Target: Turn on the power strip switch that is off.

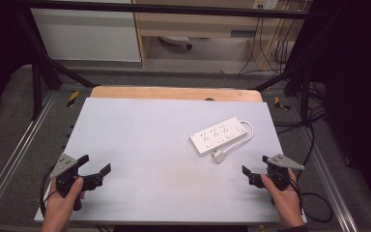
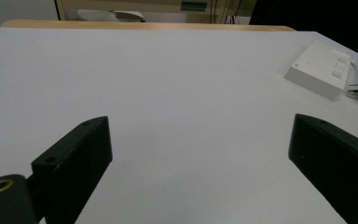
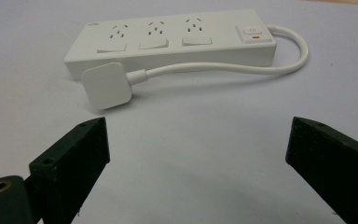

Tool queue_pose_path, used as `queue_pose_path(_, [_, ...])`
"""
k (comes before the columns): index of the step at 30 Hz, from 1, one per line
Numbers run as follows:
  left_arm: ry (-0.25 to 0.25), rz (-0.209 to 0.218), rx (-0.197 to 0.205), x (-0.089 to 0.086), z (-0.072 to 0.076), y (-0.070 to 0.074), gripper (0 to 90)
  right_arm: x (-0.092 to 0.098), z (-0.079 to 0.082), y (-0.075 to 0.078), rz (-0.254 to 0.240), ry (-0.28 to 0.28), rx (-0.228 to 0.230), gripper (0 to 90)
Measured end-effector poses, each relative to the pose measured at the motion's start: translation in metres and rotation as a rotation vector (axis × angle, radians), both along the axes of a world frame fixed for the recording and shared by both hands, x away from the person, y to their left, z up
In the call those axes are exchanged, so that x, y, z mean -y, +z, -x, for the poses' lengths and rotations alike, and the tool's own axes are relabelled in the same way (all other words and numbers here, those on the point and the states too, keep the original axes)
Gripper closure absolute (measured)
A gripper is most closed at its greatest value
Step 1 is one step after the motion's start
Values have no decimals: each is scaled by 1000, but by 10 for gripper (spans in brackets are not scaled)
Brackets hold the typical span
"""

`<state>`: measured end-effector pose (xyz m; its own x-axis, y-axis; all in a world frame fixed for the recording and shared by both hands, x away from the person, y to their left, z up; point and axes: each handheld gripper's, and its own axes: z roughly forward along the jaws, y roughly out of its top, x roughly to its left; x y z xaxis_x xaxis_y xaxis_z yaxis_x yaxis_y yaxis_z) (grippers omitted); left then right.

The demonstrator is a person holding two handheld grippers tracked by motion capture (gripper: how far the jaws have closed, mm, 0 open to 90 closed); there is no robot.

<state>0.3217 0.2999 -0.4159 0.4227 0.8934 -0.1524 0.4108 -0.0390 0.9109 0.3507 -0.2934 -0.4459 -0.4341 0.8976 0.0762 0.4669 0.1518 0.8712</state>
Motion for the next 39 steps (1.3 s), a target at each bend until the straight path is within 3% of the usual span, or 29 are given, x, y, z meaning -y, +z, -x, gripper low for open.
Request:
queue_pose_path(9, [-8, -17, 2, 1, 0, -1, 59, 1, -1, 1, 0, -1, -23, 60])
queue_pose_path(16, [-16, -26, 0, 3, -1, -1, 58, 3, -1, 7, -10, -8, -4, 49])
queue_pose_path(29, [-26, -35, -3, 4, -1, -2, 57, 3, 0, 9, -16, -15, -13, 51])
queue_pose_path(39, [-26, -37, -3, 4, -1, -2, 57, 1, 4, 19, -29, 7, -5, 36])
